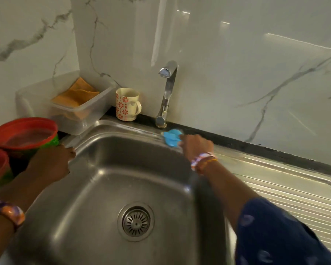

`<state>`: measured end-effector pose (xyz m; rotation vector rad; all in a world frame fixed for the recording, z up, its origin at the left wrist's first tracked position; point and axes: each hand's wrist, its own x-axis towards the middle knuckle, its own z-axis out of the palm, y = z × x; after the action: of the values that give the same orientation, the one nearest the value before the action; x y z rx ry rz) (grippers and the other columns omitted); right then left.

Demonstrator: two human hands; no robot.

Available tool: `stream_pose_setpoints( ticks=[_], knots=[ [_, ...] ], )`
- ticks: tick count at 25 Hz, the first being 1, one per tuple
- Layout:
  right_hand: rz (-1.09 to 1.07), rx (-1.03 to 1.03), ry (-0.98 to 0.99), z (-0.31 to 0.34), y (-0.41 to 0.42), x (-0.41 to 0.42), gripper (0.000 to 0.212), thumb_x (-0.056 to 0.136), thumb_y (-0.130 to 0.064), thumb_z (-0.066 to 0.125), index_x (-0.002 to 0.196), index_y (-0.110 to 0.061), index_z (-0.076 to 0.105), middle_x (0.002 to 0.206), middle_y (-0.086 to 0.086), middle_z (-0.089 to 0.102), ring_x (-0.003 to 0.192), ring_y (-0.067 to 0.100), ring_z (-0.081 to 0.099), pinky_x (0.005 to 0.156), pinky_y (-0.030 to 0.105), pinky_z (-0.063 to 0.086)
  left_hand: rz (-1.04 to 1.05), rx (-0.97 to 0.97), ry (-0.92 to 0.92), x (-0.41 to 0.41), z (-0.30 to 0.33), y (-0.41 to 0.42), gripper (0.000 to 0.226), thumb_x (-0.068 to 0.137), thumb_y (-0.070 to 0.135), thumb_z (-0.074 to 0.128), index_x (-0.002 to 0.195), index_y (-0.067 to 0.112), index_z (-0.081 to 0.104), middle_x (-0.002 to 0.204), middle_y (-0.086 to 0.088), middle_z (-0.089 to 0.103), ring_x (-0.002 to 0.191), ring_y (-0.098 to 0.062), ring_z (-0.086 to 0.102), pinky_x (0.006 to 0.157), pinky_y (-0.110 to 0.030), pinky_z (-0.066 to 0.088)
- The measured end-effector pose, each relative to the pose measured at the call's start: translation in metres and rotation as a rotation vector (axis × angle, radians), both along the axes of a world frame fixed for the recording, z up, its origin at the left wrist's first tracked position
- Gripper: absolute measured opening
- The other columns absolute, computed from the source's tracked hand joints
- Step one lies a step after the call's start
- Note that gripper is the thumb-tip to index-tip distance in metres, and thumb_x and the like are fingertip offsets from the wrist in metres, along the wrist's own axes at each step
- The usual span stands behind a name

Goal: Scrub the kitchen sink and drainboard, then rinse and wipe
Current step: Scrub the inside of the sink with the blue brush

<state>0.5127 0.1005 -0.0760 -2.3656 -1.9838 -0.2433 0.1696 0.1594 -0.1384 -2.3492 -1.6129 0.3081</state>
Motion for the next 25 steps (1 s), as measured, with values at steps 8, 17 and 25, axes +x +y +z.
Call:
stream_pose_setpoints(
  ticks=[8, 17, 25],
  knots=[
    [-0.464, -0.145, 0.0, 0.019, -0.054, 0.089, 0.032, 0.096, -0.021, 0.042, 0.117, -0.007, 0.061, 0.115, 0.016, 0.062, 0.106, 0.033, 0.06, 0.087, 0.037, 0.048, 0.137, 0.065, -0.099, 0.008, -0.007, -0.01, 0.032, 0.09, 0.018, 0.046, 0.121, 0.019, 0.054, 0.119, 0.0, 0.059, 0.112, -0.017, 0.058, 0.083, -0.028, 0.049],
    [-0.02, 0.03, 0.449, 0.0, 0.078, -0.16, 0.029, 0.097, -0.022, 0.047, 0.12, -0.008, 0.057, 0.121, 0.012, 0.062, 0.111, 0.03, 0.059, 0.086, 0.035, 0.047, 0.048, 0.135, -0.172, 0.005, -0.019, -0.004, 0.04, 0.091, 0.018, 0.044, 0.131, 0.018, 0.042, 0.134, 0.001, 0.046, 0.127, -0.013, 0.045, 0.091, -0.025, 0.046],
    [-0.169, 0.071, 0.458, -0.012, 0.018, -0.019, 0.035, 0.096, -0.029, 0.047, 0.124, -0.014, 0.06, 0.117, 0.015, 0.065, 0.109, 0.033, 0.06, 0.086, 0.034, 0.046, 0.002, 0.093, -0.165, 0.004, 0.0, -0.014, 0.039, 0.088, 0.025, 0.052, 0.127, 0.022, 0.047, 0.125, 0.003, 0.05, 0.116, -0.012, 0.052, 0.083, -0.025, 0.047]
  ],
)
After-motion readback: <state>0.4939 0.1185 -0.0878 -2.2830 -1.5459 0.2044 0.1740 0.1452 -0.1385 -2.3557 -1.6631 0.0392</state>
